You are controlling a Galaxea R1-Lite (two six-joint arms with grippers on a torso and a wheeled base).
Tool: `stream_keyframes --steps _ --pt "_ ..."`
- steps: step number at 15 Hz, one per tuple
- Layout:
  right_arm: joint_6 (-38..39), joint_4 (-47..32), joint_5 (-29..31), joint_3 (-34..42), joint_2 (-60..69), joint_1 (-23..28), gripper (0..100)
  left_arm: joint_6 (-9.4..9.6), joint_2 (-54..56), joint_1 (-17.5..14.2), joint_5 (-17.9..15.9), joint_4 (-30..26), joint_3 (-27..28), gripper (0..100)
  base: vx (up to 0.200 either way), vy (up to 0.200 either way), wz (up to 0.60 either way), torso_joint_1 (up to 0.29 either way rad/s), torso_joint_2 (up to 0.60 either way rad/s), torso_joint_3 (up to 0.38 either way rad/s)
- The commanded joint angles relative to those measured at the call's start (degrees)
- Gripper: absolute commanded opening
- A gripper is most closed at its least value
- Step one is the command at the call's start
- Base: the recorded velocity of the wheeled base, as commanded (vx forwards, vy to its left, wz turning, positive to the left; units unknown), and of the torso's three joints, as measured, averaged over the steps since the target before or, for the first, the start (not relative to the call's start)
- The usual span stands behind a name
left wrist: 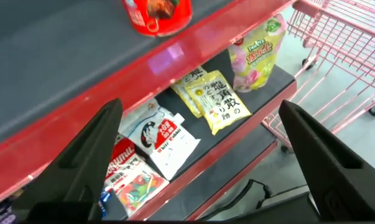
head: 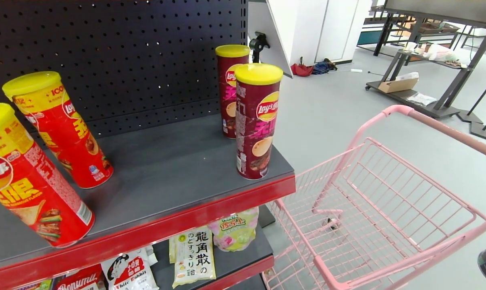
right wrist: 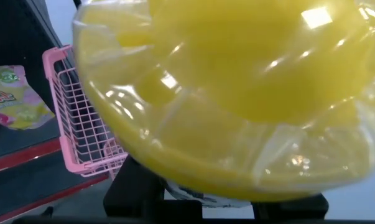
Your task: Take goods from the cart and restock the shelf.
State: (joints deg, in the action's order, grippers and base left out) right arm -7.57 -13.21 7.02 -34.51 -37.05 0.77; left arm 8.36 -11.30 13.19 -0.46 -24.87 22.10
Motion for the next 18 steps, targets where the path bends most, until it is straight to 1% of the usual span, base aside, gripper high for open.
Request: stream_keyframes --steps 1,4,7,15,17,18 --pt "0.0 0.1 -0.1 0.8 -0.3 0.0 0 -0.01 0.2 0.0 0.0 0.0 -0.1 100 0.000 0.000 0.00 0.237 -0.61 -0.383" --pt "-0.1 0.3 -0.2 1.6 -0.7 -0.2 0 -0.01 0.6 0.0 0.1 0.1 -0.1 100 0.000 0.000 0.00 0.211 -0.53 -0.334" --pt "-0.1 0.3 -0.1 2.2 -1.3 -0.2 0 -0.01 0.6 0.0 0.1 0.0 -0.2 100 0.000 0.000 0.00 0.146 -0.38 -0.220" --pt "-0.2 1.8 -0.1 4.8 -1.4 -0.3 0 0.43 3.6 0.0 0.4 0.2 -1.9 100 0.000 0.000 0.60 0.013 -0.02 -0.015" --pt "-0.2 2.0 -0.2 5.6 -1.3 -0.3 0 0.43 3.7 0.0 2.2 0.1 -2.2 100 0.000 0.000 0.60 0.005 0.00 -0.002" --pt "-0.1 2.6 -0.2 6.5 -0.7 -0.3 0 0.69 3.7 -0.1 3.8 -0.1 -2.8 100 0.000 0.000 0.00 0.000 0.00 0.000"
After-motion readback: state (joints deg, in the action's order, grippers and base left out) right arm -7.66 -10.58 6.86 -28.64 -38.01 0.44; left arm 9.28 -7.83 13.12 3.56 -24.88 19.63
